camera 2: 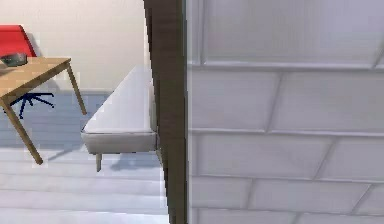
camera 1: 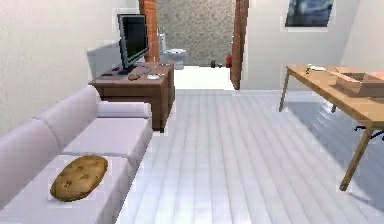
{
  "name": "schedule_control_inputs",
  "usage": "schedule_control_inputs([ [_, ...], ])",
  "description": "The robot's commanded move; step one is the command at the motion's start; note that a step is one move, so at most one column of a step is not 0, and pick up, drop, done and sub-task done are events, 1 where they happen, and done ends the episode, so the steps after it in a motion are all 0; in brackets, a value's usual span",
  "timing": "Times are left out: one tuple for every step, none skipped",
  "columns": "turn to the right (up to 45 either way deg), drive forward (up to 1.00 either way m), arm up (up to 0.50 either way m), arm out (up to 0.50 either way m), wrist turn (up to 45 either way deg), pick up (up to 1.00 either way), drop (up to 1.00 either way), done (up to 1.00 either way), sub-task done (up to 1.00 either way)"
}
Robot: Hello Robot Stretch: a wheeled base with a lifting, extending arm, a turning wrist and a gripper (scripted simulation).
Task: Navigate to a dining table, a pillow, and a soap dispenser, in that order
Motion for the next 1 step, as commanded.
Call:
schedule_control_inputs([
  [3.0, 0.00, 0.00, 0.00, 0.0, 0.00, 0.00, 0.00, 0.00],
])
